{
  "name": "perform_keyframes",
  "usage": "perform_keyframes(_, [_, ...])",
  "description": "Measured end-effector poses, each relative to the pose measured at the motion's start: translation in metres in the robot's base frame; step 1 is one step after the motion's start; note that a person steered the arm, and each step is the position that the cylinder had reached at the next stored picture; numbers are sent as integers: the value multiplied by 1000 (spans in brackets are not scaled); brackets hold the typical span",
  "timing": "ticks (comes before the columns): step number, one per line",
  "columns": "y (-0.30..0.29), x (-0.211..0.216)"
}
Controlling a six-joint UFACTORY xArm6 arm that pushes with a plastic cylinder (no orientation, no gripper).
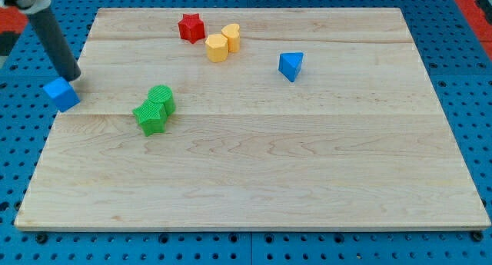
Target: Move the green blocks to the bottom left
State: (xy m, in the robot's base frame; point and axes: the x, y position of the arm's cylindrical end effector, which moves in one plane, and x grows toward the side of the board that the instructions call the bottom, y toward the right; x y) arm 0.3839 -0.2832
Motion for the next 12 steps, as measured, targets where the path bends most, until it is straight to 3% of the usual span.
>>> perform_keyframes(2, [35, 68])
perform_keyframes(3, [28, 71])
perform_keyframes(4, [20, 27])
perform_keyframes(5, [-22, 17])
perform_keyframes(6, [-13, 29])
perform_keyframes(8, [135, -20])
perform_keyframes(9, [170, -1])
perform_keyframes(12, [147, 135])
